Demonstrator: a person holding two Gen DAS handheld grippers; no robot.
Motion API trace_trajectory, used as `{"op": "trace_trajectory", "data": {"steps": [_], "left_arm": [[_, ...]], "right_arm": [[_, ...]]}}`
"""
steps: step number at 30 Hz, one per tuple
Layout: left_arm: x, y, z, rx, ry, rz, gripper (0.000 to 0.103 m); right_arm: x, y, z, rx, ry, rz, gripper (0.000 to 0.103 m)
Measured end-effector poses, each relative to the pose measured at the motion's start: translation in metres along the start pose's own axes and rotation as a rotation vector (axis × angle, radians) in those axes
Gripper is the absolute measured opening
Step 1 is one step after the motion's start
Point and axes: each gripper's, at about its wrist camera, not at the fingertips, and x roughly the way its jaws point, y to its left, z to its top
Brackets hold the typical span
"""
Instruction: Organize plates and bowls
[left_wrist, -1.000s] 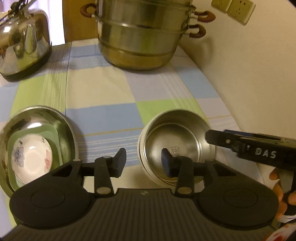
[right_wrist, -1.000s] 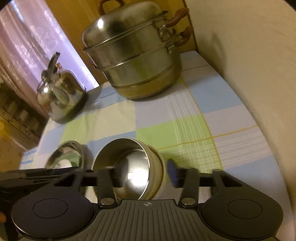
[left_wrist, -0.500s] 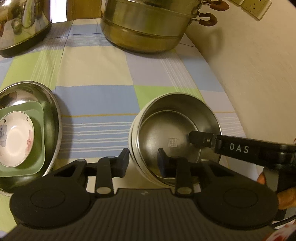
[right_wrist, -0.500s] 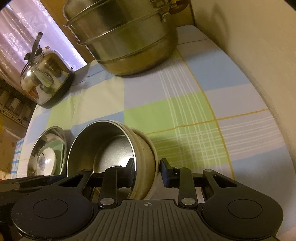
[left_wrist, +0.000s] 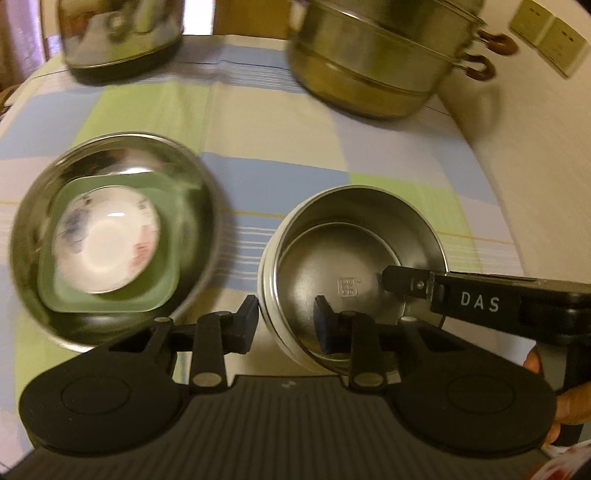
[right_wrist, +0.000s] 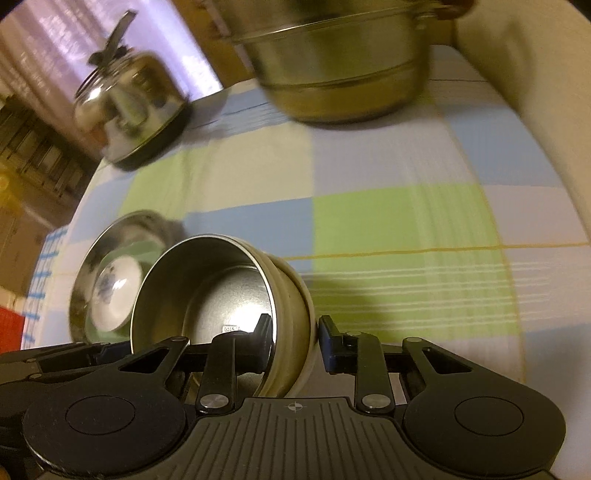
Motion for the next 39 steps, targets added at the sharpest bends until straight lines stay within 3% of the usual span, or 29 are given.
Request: {"op": "trace_trajectory", "data": {"steps": [14,16,18,19,25,39], "left_arm": [[-0.014,0.018,-0.005,-0.057,-0.040,0.021,0.028],[-0.024,0.022,-0.006,-0.059,-0.055,0.030,0.034],[-0.038,0.027,-0.008,-0.062,-0.073,0.022,0.037],[-0.046,0.028,-0.010,-0.058,-0.084,0.017,0.038],[-0.087,0.037,-0.030,0.015,-0.112,0.027,0.051],[-0.144,0.081,-0.088,0.164,-0.079,0.009,0.060]], "right_arm": [[0.002,0.016,-0.001,-0.069,0.016,0.009,0.031],[-0.007,0.015,-0.002,-0.069,-0.012,0.000,0.052],[-0.020,0.015,-0.006,-0.059,-0.057,-0.011,0.065],[-0.029,0.015,-0.008,-0.054,-0.080,-0.013,0.067],[-0.068,0.026,-0.033,-0.009,-0.134,-0.014,0.070],[-0.091,0.105,-0.127,0.044,-0.103,-0.074,0.070]]}}
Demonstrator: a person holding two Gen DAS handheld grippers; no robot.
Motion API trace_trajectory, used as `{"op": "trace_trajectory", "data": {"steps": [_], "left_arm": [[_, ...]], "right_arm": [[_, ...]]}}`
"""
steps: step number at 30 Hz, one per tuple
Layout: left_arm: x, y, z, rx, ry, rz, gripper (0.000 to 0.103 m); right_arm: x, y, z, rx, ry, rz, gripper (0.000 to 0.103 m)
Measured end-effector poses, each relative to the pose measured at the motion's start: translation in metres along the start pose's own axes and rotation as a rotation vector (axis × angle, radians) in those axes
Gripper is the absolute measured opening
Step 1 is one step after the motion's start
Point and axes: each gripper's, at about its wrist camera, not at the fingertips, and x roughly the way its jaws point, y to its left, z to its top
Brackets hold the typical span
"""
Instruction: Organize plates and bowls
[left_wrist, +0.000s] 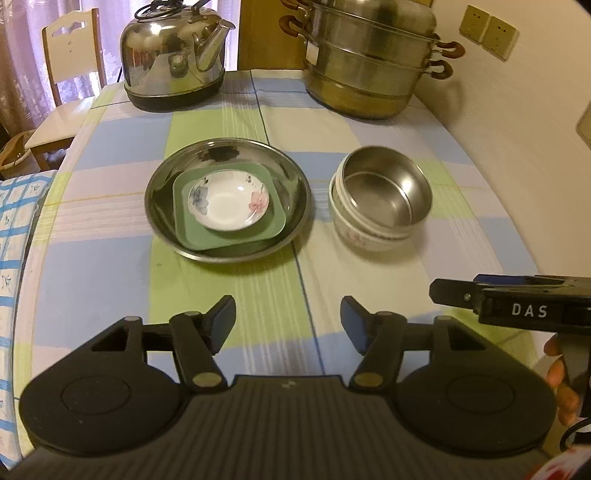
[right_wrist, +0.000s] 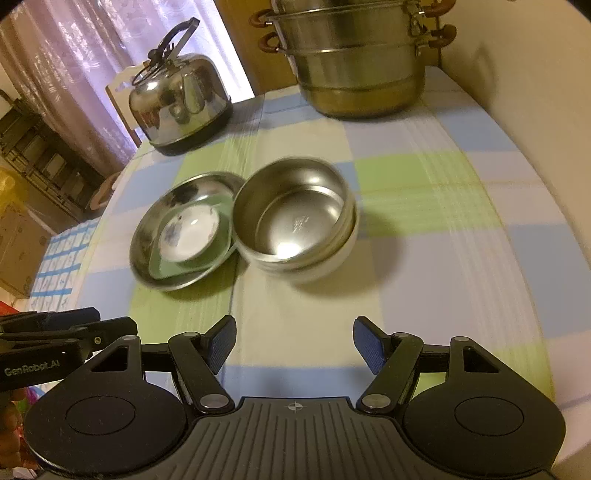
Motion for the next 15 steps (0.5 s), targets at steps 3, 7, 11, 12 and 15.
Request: {"op": "trace_trajectory", "data": {"steps": [3,7,11,12,15], "left_arm": [[-0.009,0.008,-0.010,0.014,0.002,-0.010,0.060],[-0.016,0.019,-0.021,0.027,0.006,-0.018,0.060],[-0.024,0.026,-0.031,0.037,0.001,-0.028,0.060],[-0.025,0.027,-0.033,0.040,0.000,-0.031,0.060],[-0.030,0.030,-0.038,0.046,-0.003,-0.037,0.060]], "right_arm": [[-0.005,0.013,-0.015,0.011,-0.005,-0.009,0.070],[-0.012,0.029,-0.032,0.017,-0.015,-0.024,0.070],[-0.016,0.041,-0.046,0.023,-0.018,-0.031,0.070],[-0.016,0.044,-0.049,0.023,-0.018,-0.034,0.070],[-0.018,0.051,-0.056,0.025,-0.017,-0.039,0.070]]}}
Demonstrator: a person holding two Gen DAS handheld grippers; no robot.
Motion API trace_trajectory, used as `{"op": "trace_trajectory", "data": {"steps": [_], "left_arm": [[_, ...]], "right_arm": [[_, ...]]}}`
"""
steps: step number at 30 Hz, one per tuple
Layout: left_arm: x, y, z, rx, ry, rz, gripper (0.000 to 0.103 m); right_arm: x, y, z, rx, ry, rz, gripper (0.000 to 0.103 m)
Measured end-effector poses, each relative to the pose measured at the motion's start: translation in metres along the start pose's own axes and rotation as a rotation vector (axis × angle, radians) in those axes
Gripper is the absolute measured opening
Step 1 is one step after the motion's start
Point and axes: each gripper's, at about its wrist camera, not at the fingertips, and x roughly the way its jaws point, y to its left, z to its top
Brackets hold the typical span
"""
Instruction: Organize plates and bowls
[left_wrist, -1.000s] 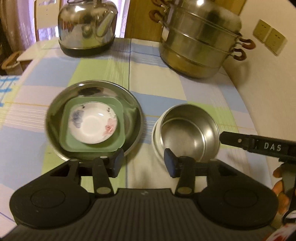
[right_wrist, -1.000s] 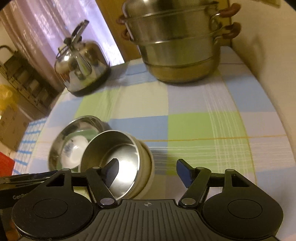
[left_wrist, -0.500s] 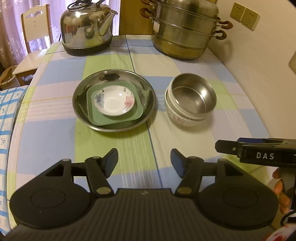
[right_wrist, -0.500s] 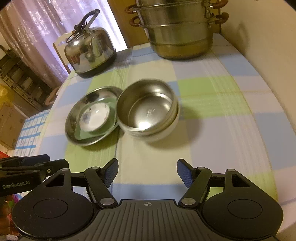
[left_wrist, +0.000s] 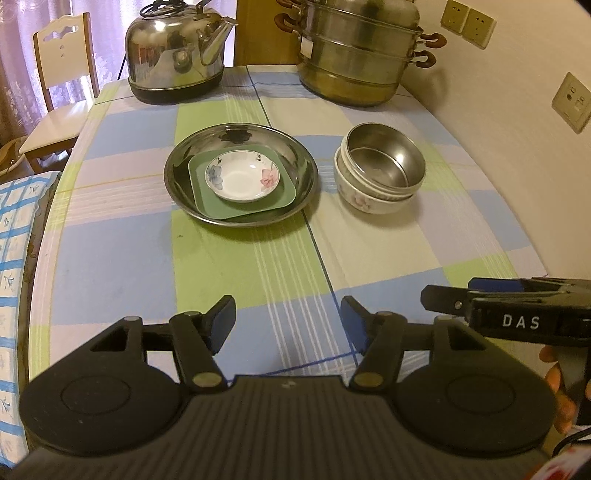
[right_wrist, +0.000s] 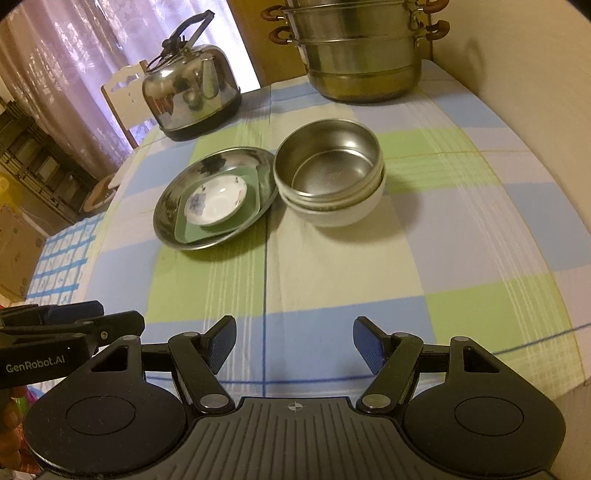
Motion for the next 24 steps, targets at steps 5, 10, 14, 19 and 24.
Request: {"op": "trace_trajectory", "data": {"steps": [5,10,14,19,24], "left_arm": [[-0.007,0.004,-0.006,0.005,-0.009,-0.007,0.060],[-0.012,0.005,-0.008,0.011,-0.019,-0.004,0.061],[-0.017,0.006,-0.008,0.021,-0.033,0.004,0.064],[-0.019,0.004,-0.006,0.044,-0.058,0.038,0.077],[-0.017,-0.005,0.001,0.094,-0.104,0.072,0.091]], "right_arm": [[-0.003,0.009,-0.006,-0.005,-0.004,-0.011,0.070],[-0.007,0.014,-0.010,-0.010,-0.014,-0.013,0.070],[-0.009,0.018,-0.012,-0.014,-0.022,-0.019,0.070],[-0.011,0.020,-0.010,-0.025,-0.040,-0.032,0.070],[-0.013,0.015,-0.003,-0.062,-0.083,-0.055,0.070]]}}
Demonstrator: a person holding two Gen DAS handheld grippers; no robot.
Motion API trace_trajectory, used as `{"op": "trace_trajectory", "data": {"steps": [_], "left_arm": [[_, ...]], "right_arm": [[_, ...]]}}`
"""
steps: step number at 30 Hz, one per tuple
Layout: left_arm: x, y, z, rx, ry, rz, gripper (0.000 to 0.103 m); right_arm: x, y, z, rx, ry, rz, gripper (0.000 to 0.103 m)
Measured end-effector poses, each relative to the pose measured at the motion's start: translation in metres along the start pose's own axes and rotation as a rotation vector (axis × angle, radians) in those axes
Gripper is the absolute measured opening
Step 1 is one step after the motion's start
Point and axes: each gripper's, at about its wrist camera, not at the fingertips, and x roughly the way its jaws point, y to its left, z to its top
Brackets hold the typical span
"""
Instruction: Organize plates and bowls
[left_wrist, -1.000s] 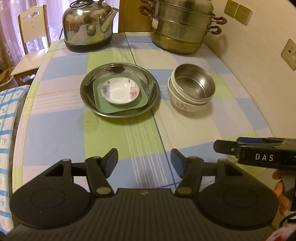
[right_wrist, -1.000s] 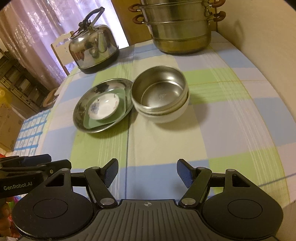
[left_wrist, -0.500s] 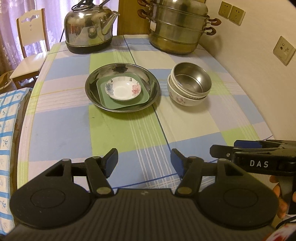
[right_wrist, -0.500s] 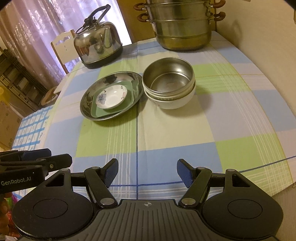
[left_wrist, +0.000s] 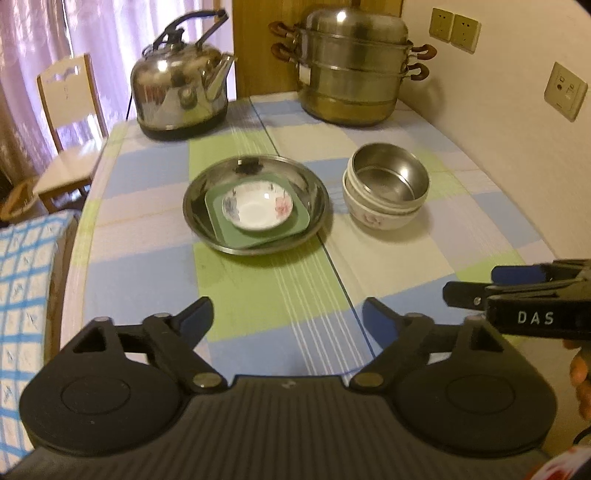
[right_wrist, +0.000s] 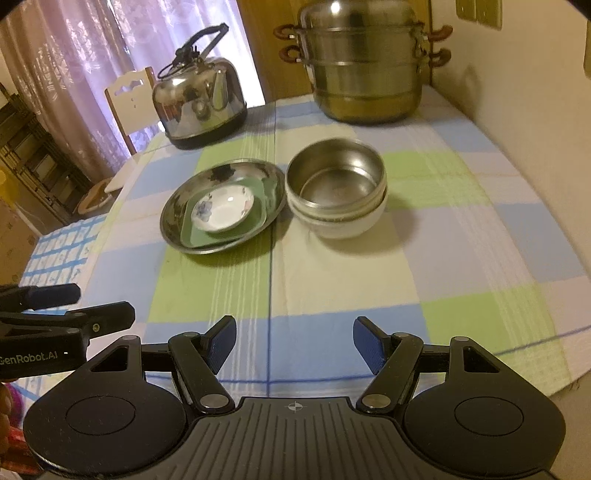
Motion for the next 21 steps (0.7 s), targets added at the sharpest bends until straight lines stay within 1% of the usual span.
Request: {"op": "trace_trajectory", "data": {"steps": [4,6,7,8,10,11,13,17,20,21], "left_arm": [[0.003,-0.007,0.013,0.005,-0.052,0.027,0.094],[0.007,-0.008,0.023,-0.012,-0.061,0.012,0.094],[0.010,-0.009,0.028,-0.023,-0.061,-0.009,0.094],[0.015,-0.010,0.032,-0.032,-0.058,-0.025,0.093],[0.027,-0.014,0.045,-0.041,-0.043,-0.041,0.084],[0.034,-0.017,0.052,-0.044,-0.034,-0.041,0.082],[0.050,-0.023,0.065,-0.056,-0.020,-0.043,0.082],[0.082,-0.035,0.089,-0.103,0.015,-0.081,0.082],[0.106,-0.044,0.103,-0.124,0.040,-0.076,0.080],[0.114,-0.047,0.106,-0.129,0.049,-0.072,0.077]], "right_arm": [[0.005,-0.013,0.012,-0.018,-0.026,-0.033,0.070],[0.010,-0.023,0.023,-0.009,-0.032,-0.033,0.070],[0.011,-0.029,0.028,0.001,-0.033,-0.029,0.070],[0.014,-0.036,0.035,0.014,-0.035,-0.020,0.070],[0.019,-0.048,0.048,0.028,-0.041,-0.005,0.070],[0.023,-0.053,0.056,0.027,-0.037,-0.002,0.070],[0.032,-0.061,0.070,0.009,-0.027,-0.010,0.070],[0.058,-0.076,0.098,-0.028,-0.009,-0.023,0.070],[0.078,-0.087,0.113,-0.025,0.022,-0.016,0.070],[0.085,-0.090,0.117,-0.026,0.029,-0.009,0.070]]}}
